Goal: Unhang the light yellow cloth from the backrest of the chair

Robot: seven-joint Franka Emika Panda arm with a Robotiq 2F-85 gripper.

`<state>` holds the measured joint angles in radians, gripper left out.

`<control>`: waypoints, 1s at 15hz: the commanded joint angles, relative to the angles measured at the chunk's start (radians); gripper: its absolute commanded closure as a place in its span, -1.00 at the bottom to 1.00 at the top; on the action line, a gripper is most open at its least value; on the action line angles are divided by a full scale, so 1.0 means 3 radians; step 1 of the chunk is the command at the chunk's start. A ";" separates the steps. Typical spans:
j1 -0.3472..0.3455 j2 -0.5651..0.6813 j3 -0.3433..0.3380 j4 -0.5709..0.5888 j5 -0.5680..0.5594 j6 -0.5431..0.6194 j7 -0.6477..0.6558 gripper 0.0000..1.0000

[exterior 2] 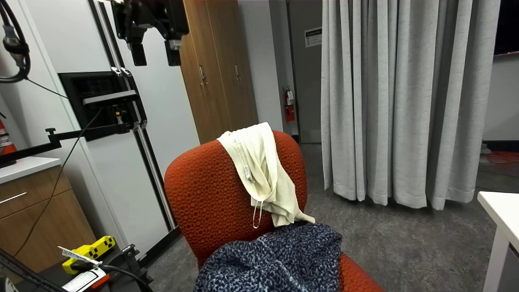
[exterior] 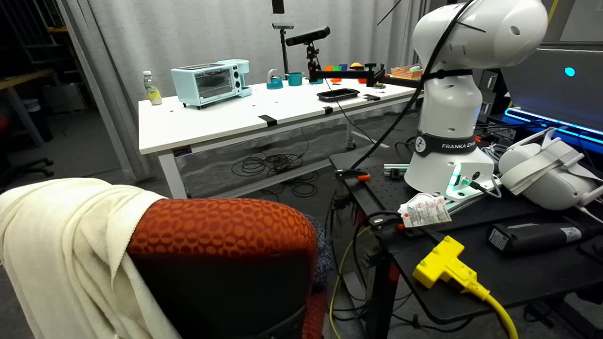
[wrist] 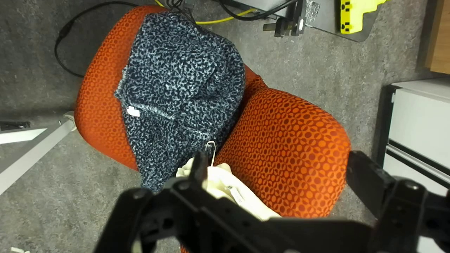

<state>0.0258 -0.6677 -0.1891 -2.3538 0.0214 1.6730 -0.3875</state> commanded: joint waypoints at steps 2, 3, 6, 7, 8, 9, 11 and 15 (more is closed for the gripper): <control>-0.0038 -0.0021 0.0033 -0.0038 -0.0015 0.0149 0.0012 -1.00; -0.0032 -0.0020 0.0028 -0.0041 -0.0012 0.0170 -0.0005 -1.00; 0.0146 0.0554 0.0140 0.0421 0.0180 0.0324 0.0128 -1.00; 0.0166 0.0595 0.0156 0.0450 0.0235 0.0406 0.0121 -1.00; 0.0198 0.0719 0.0193 0.0564 0.0292 0.0468 0.0133 -1.00; 0.0231 0.0879 0.0246 0.0708 0.0347 0.0507 0.0154 -1.00; 0.0267 0.1270 0.0350 0.1044 0.0463 0.0523 0.0236 -1.00; 0.0203 0.1337 0.0478 0.1039 0.0456 0.0568 0.0246 -1.00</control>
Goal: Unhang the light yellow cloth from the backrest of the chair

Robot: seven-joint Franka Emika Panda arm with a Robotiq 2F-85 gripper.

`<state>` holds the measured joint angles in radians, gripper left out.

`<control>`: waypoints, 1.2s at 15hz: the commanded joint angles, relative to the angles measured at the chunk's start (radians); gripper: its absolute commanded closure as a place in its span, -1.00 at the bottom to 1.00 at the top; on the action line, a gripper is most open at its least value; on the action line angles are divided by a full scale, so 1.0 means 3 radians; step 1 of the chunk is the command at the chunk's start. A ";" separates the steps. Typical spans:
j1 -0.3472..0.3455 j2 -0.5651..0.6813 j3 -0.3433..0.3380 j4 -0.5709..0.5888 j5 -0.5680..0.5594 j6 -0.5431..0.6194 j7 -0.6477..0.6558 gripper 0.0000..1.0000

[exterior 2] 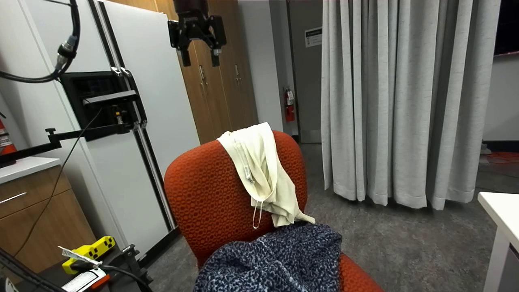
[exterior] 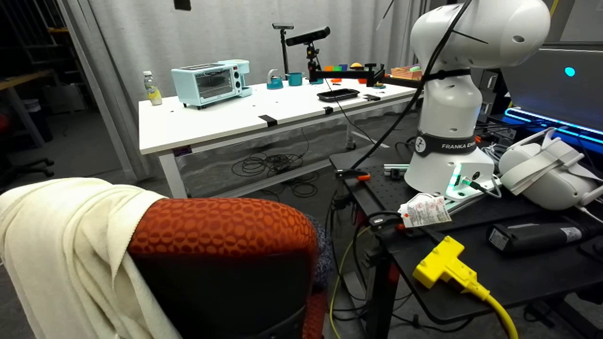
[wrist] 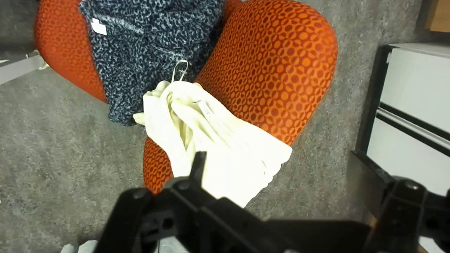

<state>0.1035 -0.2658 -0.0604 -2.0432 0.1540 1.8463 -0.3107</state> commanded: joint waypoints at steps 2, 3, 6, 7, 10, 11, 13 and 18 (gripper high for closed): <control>-0.0062 0.0128 0.0058 0.0110 0.0017 -0.0011 -0.0006 -1.00; -0.0064 0.0142 0.0054 0.0128 0.0017 -0.0012 -0.0006 -1.00; -0.0035 0.0171 0.0075 0.0139 0.0099 0.0038 0.0005 -1.00; -0.0031 0.0218 0.0094 0.0126 0.0115 0.0107 0.0025 -1.00; -0.0012 0.0372 0.0167 0.0087 0.0246 0.0325 0.0102 -1.00; -0.0013 0.0438 0.0194 0.0073 0.0271 0.0433 0.0134 -1.00; -0.0028 0.0601 0.0228 0.0053 0.0324 0.0640 0.0178 -1.00; -0.0073 0.1059 0.0263 0.0082 0.0395 0.1114 0.0372 -1.00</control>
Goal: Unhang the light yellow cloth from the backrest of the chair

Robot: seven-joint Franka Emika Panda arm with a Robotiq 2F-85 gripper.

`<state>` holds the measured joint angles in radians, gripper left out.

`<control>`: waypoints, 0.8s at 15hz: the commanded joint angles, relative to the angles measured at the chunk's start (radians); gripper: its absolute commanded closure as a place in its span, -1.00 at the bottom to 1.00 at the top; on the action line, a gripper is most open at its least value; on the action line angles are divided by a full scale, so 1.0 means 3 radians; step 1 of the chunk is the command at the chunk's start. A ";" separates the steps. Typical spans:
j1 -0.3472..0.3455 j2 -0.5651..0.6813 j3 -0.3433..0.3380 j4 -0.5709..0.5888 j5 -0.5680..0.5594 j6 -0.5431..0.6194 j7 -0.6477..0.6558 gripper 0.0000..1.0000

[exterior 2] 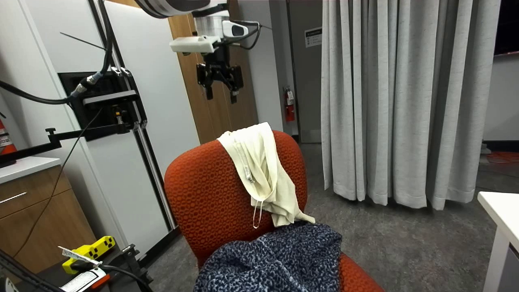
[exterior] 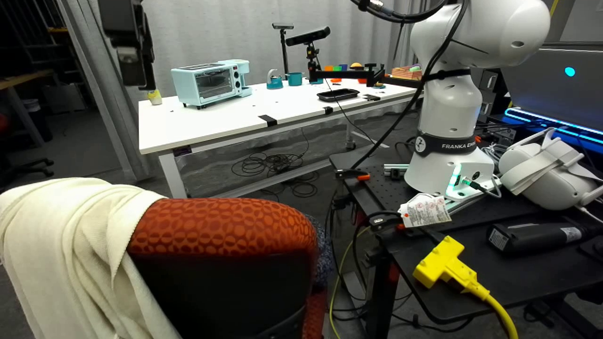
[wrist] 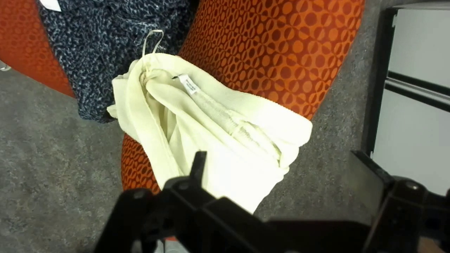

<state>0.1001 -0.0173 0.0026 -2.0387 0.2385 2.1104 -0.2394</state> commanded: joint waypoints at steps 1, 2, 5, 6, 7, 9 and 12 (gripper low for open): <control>-0.0067 0.0319 0.0061 0.0096 0.0132 0.0313 0.0174 -1.00; -0.0071 0.0413 0.0072 0.0134 0.0170 0.0389 0.0209 -1.00; -0.0071 0.0650 0.0125 0.0247 0.0296 0.0578 0.0308 -1.00; -0.0073 0.0715 0.0150 0.0280 0.0339 0.0619 0.0329 -1.00; -0.0073 0.0778 0.0176 0.0309 0.0375 0.0657 0.0339 -1.00; -0.0077 0.0892 0.0218 0.0361 0.0391 0.0709 0.0365 -1.00; -0.0084 0.1014 0.0255 0.0416 0.0365 0.0738 0.0426 -1.00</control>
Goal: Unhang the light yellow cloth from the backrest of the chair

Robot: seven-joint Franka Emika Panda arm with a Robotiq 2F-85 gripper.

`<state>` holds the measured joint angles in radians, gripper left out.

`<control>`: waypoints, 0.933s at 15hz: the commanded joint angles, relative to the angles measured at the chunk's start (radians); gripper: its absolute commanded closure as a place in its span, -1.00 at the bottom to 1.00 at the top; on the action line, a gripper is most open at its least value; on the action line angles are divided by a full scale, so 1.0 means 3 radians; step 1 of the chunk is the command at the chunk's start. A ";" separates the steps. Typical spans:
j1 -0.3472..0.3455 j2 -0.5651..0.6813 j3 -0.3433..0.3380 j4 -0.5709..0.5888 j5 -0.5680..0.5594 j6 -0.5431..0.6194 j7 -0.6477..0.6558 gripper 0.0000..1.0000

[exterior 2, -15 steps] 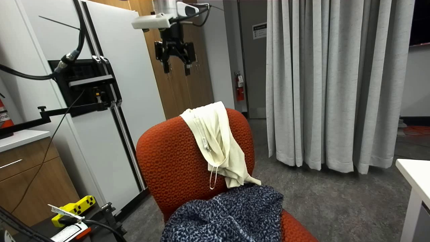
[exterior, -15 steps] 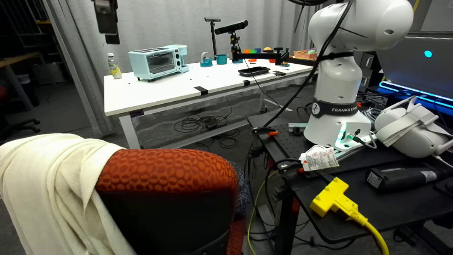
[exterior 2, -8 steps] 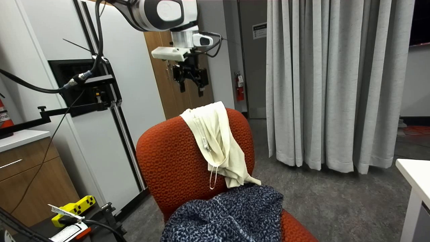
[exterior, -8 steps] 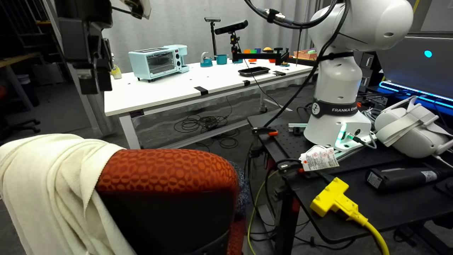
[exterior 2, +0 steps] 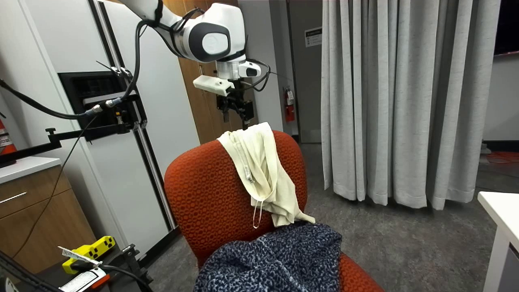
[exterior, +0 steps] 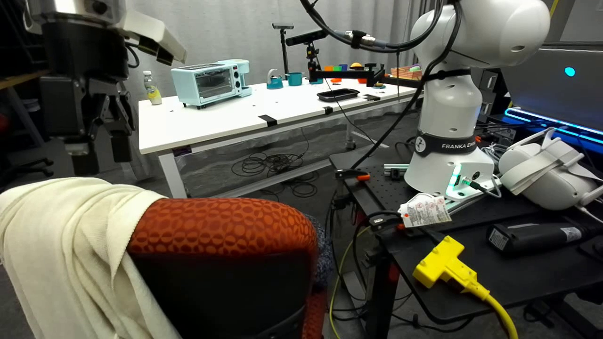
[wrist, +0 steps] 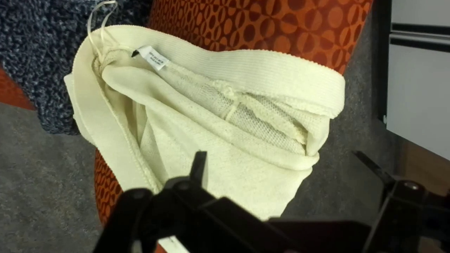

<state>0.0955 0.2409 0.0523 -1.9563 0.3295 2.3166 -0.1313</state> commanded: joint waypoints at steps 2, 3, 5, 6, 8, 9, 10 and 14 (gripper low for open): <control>-0.0080 0.0214 0.0093 0.0166 0.0028 0.0048 0.0083 -1.00; -0.0087 0.0244 0.0093 0.0179 0.0021 0.0045 0.0086 -1.00; -0.0103 0.0293 0.0100 0.0207 0.0032 0.0037 0.0079 -1.00; -0.0111 0.0314 0.0104 0.0222 0.0035 0.0033 0.0075 -1.00; -0.0137 0.0361 0.0106 0.0260 0.0035 0.0027 0.0046 -1.00; -0.0139 0.0381 0.0112 0.0280 0.0038 0.0025 0.0051 -1.00; -0.0149 0.0401 0.0117 0.0298 0.0041 0.0026 0.0048 -1.00; -0.0158 0.0441 0.0148 0.0351 0.0064 0.0044 0.0078 -0.16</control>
<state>0.0684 0.3508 0.0709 -1.8852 0.3295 2.3191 -0.1175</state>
